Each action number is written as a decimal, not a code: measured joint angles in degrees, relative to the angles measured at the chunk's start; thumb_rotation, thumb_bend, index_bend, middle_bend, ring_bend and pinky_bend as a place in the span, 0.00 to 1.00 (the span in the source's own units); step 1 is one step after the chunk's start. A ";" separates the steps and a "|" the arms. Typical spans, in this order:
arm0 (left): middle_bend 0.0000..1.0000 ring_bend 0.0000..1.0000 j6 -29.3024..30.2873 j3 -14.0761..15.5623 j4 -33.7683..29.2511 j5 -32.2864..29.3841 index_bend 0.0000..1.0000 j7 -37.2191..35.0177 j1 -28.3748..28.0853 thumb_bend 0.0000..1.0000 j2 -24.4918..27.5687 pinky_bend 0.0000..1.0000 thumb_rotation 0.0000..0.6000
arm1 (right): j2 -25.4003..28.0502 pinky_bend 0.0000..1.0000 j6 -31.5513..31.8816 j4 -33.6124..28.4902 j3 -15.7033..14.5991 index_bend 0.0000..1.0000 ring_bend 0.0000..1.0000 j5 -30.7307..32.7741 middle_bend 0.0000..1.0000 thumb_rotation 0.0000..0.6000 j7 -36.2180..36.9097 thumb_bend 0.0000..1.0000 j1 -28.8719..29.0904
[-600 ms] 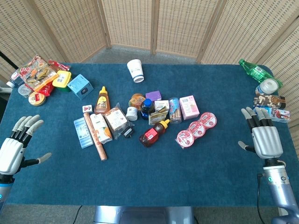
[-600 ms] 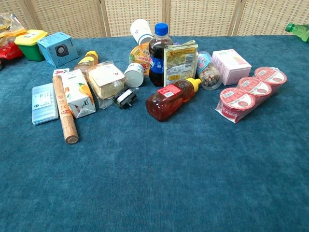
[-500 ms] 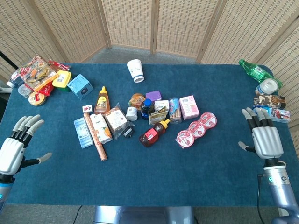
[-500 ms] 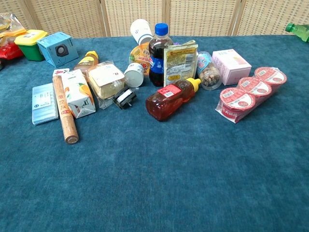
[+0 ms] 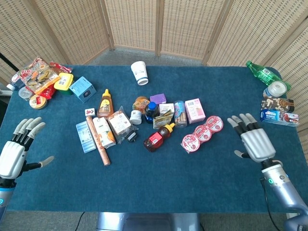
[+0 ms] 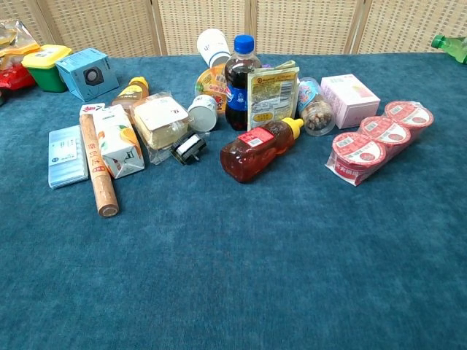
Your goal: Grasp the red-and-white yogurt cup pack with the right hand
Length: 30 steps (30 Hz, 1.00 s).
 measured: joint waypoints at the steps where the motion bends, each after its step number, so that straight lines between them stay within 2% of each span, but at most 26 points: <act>1: 0.00 0.00 -0.01 -0.03 0.00 -0.09 0.11 -0.01 0.02 0.08 0.00 0.00 1.00 | 0.20 0.00 -1.03 0.03 -0.16 0.00 0.00 -0.45 0.00 1.00 -0.10 0.00 0.83; 17: 0.00 0.00 -0.59 -0.17 0.00 -0.81 0.11 -0.08 0.04 0.08 0.03 0.00 1.00 | 0.77 0.00 -12.79 -0.59 -2.03 0.01 0.00 -5.53 0.00 1.00 -5.05 0.00 10.99; 24: 0.00 0.00 -0.68 -0.19 -0.10 -0.88 0.11 0.54 0.08 0.08 -0.09 0.00 1.00 | -0.47 0.00 -15.95 0.47 -2.55 0.01 0.00 -6.93 0.00 1.00 -5.18 0.00 14.49; 30: 0.00 0.00 -0.71 -0.19 -0.29 -0.92 0.11 1.06 0.14 0.08 -0.18 0.00 1.00 | -0.99 0.00 -18.28 0.90 -2.99 0.01 0.00 -7.46 0.05 1.00 -5.67 0.00 16.81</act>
